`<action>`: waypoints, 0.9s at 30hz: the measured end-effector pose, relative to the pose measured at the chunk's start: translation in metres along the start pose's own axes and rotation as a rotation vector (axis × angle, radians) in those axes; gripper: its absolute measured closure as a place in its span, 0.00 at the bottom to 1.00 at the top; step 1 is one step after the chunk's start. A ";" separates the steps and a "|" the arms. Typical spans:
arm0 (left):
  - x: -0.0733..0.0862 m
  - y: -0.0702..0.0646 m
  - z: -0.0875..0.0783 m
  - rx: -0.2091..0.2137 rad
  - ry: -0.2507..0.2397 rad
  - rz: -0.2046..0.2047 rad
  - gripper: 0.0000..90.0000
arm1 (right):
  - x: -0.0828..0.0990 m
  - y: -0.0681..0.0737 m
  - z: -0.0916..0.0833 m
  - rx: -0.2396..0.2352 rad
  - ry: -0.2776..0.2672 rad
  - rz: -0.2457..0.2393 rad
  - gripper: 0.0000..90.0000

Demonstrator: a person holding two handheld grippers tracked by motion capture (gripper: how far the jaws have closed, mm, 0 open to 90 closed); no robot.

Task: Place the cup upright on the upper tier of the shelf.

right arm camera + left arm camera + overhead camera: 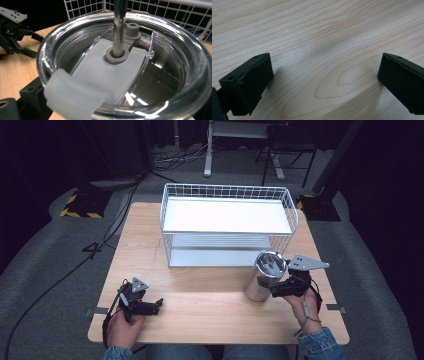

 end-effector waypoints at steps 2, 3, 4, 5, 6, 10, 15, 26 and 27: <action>0.000 0.000 0.000 0.000 0.001 0.000 0.01 | -0.005 0.000 -0.002 0.000 -0.002 -0.007 0.04; 0.000 0.000 0.000 0.000 0.001 0.000 0.01 | -0.008 0.001 -0.002 0.000 -0.006 -0.008 0.04; 0.000 0.000 0.000 0.000 0.001 0.000 0.01 | -0.010 0.001 -0.003 0.000 -0.006 -0.008 0.04; 0.000 0.000 0.000 0.000 0.000 0.000 0.01 | -0.013 0.001 -0.004 -0.003 -0.008 -0.010 0.04; 0.000 0.000 0.000 0.000 0.001 0.000 0.01 | -0.016 0.002 -0.005 -0.003 -0.011 -0.011 0.04; 0.000 0.000 0.000 0.000 0.001 0.000 0.01 | -0.028 0.003 -0.009 -0.006 -0.019 -0.024 0.04; 0.000 0.000 0.000 0.000 0.001 0.000 0.01 | -0.042 0.004 -0.013 -0.011 -0.021 -0.028 0.04; 0.000 0.000 0.000 0.000 0.001 0.000 0.01 | -0.072 0.000 -0.022 -0.002 -0.020 -0.034 0.04; 0.000 0.000 0.000 0.000 0.001 0.000 0.01 | -0.075 0.000 -0.023 -0.003 -0.020 -0.028 0.04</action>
Point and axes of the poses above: each handheld gripper's, and its own axes: z roughly forward along the jaws, x roughly out of its underside, y roughly to its left, the point moved 7 cm from there along z, roughly forward along the jaws, and after that the axes turned 11 degrees about -y, right-handed, at the moved point
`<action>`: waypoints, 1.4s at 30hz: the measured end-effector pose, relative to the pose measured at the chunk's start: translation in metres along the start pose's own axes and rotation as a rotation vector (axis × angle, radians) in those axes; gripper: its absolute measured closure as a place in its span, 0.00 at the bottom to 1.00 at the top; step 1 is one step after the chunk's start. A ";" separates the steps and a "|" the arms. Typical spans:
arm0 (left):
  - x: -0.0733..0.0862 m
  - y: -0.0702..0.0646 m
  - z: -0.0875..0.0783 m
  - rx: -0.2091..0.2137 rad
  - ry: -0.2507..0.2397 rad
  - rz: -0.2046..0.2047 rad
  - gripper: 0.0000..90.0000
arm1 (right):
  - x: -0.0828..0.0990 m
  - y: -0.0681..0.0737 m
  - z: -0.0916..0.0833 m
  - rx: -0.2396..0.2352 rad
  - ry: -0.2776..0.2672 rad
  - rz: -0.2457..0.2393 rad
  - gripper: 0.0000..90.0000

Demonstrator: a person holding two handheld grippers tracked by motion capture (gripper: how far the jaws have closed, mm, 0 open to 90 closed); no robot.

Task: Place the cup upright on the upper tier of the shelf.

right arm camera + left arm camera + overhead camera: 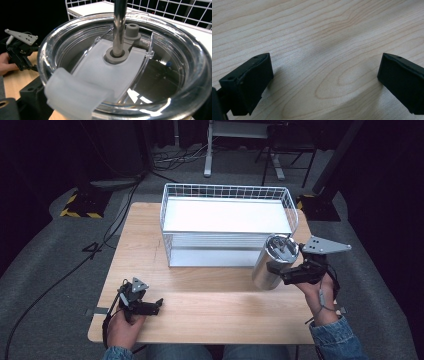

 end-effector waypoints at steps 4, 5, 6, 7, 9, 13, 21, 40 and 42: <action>0.000 0.000 0.000 0.000 0.000 0.000 0.01 | -0.014 -0.002 -0.004 0.003 -0.003 0.008 0.04; 0.000 0.000 0.000 0.000 0.000 0.000 0.01 | -0.017 -0.002 -0.005 0.007 -0.004 0.007 0.04; 0.000 0.000 0.000 0.000 0.000 0.000 0.01 | -0.020 -0.003 -0.006 0.008 -0.005 0.004 0.04; 0.000 0.000 0.000 0.000 0.000 0.000 0.01 | -0.024 -0.004 -0.007 0.013 -0.004 0.002 0.04; 0.000 0.000 0.000 0.000 -0.001 0.000 0.01 | -0.029 -0.005 -0.008 0.016 -0.001 0.004 0.04; 0.000 0.000 0.000 0.000 -0.001 0.000 0.01 | -0.040 -0.008 -0.012 0.027 -0.001 -0.005 0.04; 0.000 0.000 0.000 0.000 0.000 0.000 0.01 | -0.058 -0.013 -0.017 0.037 -0.014 -0.002 0.04; 0.001 0.000 -0.001 -0.011 -0.002 -0.008 0.01 | -0.102 -0.027 0.013 0.038 -0.027 -0.032 0.04; 0.001 -0.001 -0.002 -0.012 -0.002 -0.009 0.01 | -0.107 -0.028 0.022 0.031 -0.029 -0.034 0.04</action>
Point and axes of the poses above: each handheld gripper's, and its own axes: z roughly forward along the jaws, x roughly out of its underside, y roughly to its left, the point moved 7 cm from there along z, roughly forward along the jaws, and after that the axes turned 11 degrees about -y, right-handed, at the moved point
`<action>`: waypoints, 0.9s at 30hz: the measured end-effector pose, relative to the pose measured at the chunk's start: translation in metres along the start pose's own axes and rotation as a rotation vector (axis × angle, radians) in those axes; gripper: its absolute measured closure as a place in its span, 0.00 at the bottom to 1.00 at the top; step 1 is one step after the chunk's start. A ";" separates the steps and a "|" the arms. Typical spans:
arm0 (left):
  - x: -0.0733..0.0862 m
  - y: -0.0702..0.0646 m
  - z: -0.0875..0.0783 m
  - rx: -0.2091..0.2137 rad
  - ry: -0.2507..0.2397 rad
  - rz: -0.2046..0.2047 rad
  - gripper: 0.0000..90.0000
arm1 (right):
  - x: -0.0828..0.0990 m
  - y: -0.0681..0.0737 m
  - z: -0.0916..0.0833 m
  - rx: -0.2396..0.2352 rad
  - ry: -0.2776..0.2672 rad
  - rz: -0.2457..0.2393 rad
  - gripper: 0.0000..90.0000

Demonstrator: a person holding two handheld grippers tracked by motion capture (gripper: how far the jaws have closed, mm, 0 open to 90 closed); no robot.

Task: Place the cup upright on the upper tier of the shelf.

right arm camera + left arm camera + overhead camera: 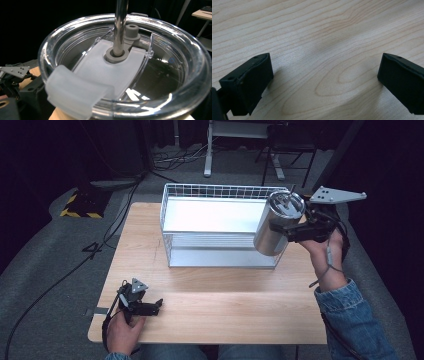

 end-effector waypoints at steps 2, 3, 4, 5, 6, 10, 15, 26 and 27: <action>0.000 0.000 0.000 -0.003 -0.001 -0.003 0.01 | -0.004 -0.001 0.009 -0.007 0.002 0.003 0.04; 0.001 0.000 -0.001 -0.003 0.001 -0.002 0.01 | -0.005 -0.001 0.013 -0.010 0.002 0.006 0.04; 0.001 0.000 -0.001 -0.003 0.001 -0.003 0.01 | -0.007 -0.001 0.017 -0.012 0.002 0.010 0.04; 0.001 0.000 -0.001 -0.004 0.002 -0.003 0.01 | -0.009 -0.002 0.022 -0.016 0.000 0.012 0.04; 0.001 0.000 -0.001 -0.003 0.000 -0.002 0.01 | -0.011 -0.002 0.026 -0.019 -0.001 0.015 0.04; 0.001 0.000 -0.001 -0.006 0.002 0.000 0.01 | -0.019 -0.002 0.043 -0.029 -0.006 0.016 0.04; 0.000 0.000 0.000 -0.004 0.000 -0.003 0.01 | -0.027 -0.003 0.058 -0.027 -0.013 0.013 0.04; -0.001 0.000 0.001 -0.006 -0.001 -0.008 0.01 | -0.038 -0.002 0.095 -0.027 -0.008 -0.006 0.04; -0.001 0.000 0.001 -0.007 0.000 -0.007 0.01 | -0.038 -0.001 0.098 -0.030 -0.009 -0.004 0.04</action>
Point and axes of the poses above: each handheld gripper's, and its own axes: z roughly forward along the jaws, x roughly out of its underside, y roughly to its left, the point moved 7 cm from there along z, roughly forward along the jaws, and after that the axes turned 11 degrees about -y, right-handed, at the moved point
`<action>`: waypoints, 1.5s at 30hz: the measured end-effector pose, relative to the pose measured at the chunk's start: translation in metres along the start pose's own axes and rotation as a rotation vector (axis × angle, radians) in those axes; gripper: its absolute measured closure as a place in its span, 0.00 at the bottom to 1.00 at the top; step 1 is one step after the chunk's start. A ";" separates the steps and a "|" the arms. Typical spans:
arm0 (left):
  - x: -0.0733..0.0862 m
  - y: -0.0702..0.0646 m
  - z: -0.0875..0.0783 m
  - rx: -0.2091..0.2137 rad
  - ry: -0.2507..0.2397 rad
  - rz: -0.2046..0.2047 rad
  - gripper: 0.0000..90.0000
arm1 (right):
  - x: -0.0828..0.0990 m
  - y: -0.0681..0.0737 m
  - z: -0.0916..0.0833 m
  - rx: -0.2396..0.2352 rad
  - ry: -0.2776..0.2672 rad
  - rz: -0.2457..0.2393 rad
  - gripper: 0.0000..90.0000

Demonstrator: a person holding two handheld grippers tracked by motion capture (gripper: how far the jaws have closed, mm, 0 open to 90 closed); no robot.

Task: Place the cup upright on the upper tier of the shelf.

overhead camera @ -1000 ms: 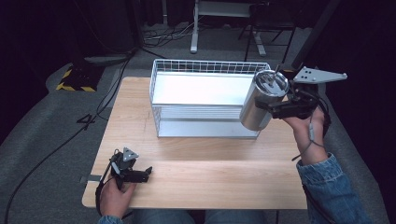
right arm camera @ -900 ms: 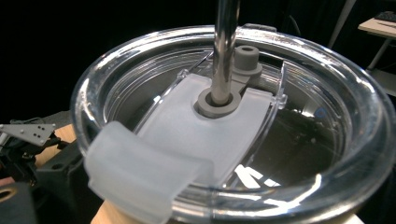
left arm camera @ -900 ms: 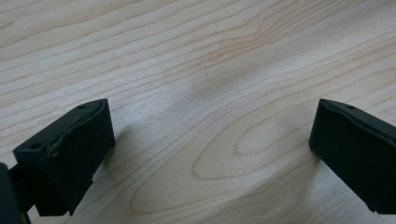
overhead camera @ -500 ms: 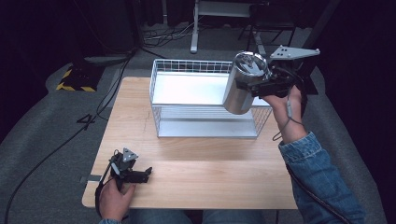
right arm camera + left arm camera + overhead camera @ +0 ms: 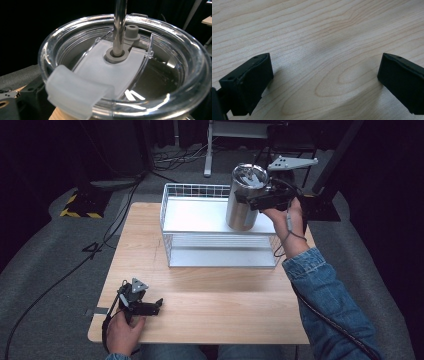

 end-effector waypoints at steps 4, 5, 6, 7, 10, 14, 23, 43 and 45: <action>0.000 0.000 0.000 0.000 0.001 0.001 0.01 | 0.001 0.000 0.013 -0.004 0.012 0.002 0.04; 0.000 0.000 0.000 0.000 0.000 0.000 0.01 | 0.001 0.000 0.016 -0.003 0.014 0.001 0.04; 0.000 0.000 0.000 0.000 0.000 0.000 0.01 | 0.001 0.000 0.018 -0.003 0.015 0.000 0.04; 0.000 0.000 0.000 0.000 0.000 0.001 0.01 | 0.001 0.000 0.021 0.000 0.016 0.003 0.04; 0.000 0.000 0.000 0.000 0.000 0.001 0.01 | 0.002 -0.002 0.028 0.000 0.012 0.014 0.04; 0.000 0.000 0.000 0.000 0.000 0.000 0.01 | 0.003 -0.005 0.036 0.009 0.013 0.029 0.04; 0.000 0.000 0.000 -0.002 0.000 0.001 0.01 | 0.009 -0.007 0.047 0.022 0.029 0.019 0.04; 0.000 0.000 0.000 -0.002 0.000 0.002 0.01 | 0.017 -0.015 0.050 0.018 0.026 0.053 0.04; 0.000 0.000 0.000 -0.002 -0.001 0.003 0.01 | 0.017 -0.015 0.050 0.017 0.025 0.053 0.04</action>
Point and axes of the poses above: each handheld gripper's, and its own axes: z roughly forward along the jaws, x roughly out of its underside, y roughly to its left, the point moved 7 cm from there along z, roughly forward along the jaws, and after that the axes turned 11 degrees about -y, right-handed, at the moved point
